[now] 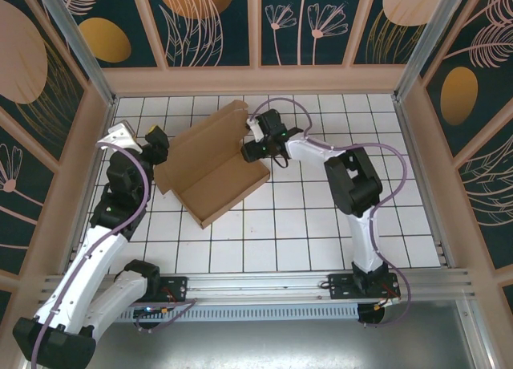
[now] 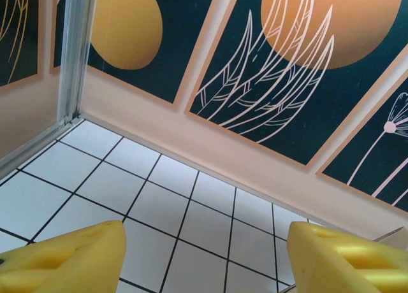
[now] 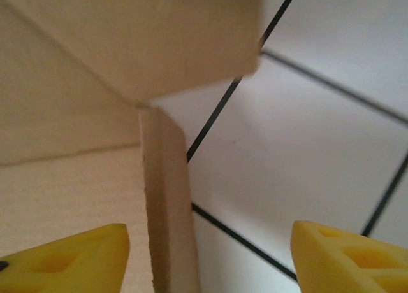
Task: Fold the paper box
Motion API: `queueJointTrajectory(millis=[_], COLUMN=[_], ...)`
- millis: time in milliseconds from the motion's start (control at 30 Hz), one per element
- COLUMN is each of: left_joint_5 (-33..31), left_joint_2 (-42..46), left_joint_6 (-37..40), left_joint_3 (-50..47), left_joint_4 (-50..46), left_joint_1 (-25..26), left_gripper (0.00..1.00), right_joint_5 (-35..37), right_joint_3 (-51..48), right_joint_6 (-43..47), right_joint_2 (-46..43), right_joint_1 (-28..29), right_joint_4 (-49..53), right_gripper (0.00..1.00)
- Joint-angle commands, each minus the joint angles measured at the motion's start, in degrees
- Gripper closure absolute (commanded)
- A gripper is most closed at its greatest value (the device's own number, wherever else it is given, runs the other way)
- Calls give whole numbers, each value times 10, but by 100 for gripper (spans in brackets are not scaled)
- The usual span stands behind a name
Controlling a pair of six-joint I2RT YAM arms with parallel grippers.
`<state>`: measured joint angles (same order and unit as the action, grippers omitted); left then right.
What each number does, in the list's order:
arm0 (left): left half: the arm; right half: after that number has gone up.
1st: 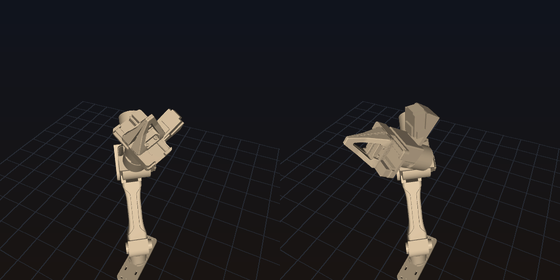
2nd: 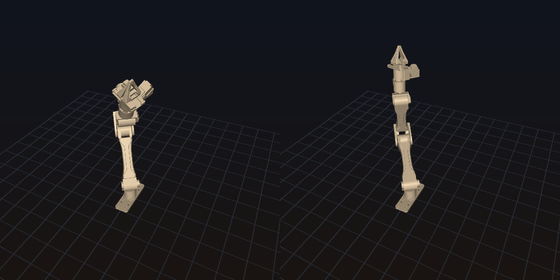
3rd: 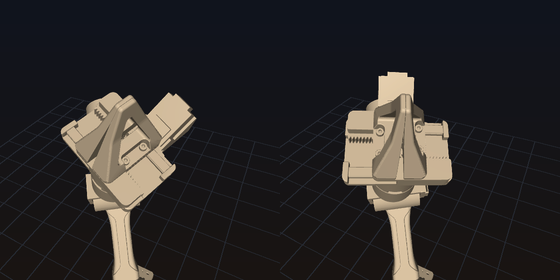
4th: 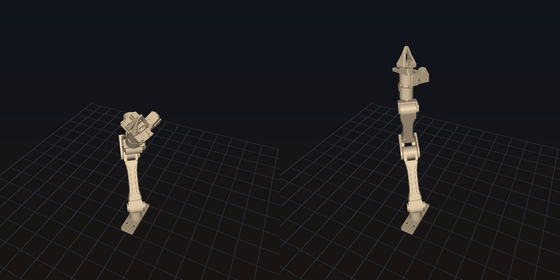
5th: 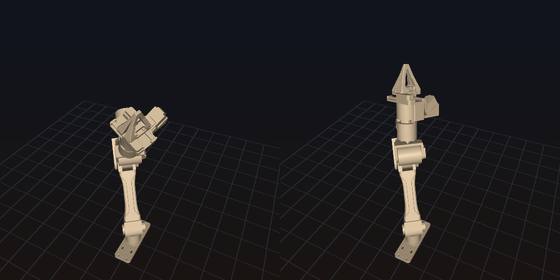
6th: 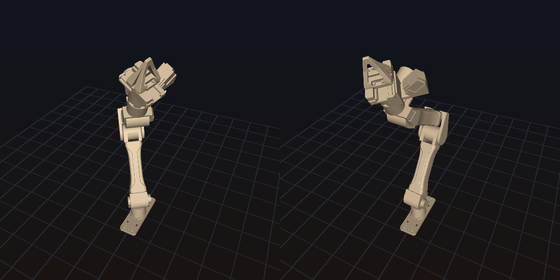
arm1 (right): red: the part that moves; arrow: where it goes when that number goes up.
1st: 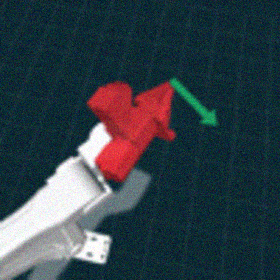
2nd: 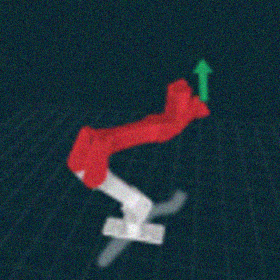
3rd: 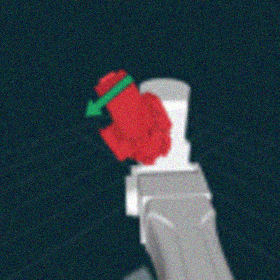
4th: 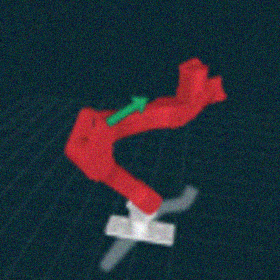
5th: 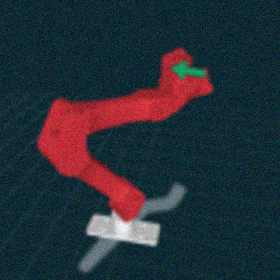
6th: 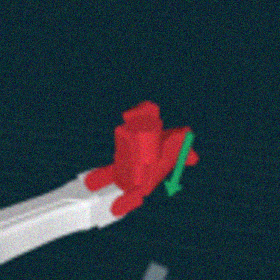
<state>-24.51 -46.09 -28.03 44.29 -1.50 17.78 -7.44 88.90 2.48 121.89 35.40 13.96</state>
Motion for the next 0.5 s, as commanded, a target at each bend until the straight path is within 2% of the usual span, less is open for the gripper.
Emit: queueJointTrajectory(millis=[0, 233, 333, 400, 467], left_joint_5=[-2, 1, -1, -6, -9], left_joint_2=[11, 25, 30, 33, 37], left_joint_6=[10, 11, 14, 16, 19], left_joint_3=[-13, -23, -25, -25, -26], left_joint_4=[26, 37, 38, 36, 38], left_joint_1=[3, 3, 3, 6, 8], left_gripper=[32, 32, 32, 31, 30], right_joint_5=[18, 98, 141, 196, 238], right_joint_3=[23, 33, 46, 45, 36], right_joint_6=[28, 46, 65, 69, 66], right_joint_2=[21, 48, 59, 54, 35], right_joint_1=[11, 31, 42, 50, 54], right_joint_4=[31, 47, 71, 77, 80], right_gripper=[40, 72, 90, 95, 96])
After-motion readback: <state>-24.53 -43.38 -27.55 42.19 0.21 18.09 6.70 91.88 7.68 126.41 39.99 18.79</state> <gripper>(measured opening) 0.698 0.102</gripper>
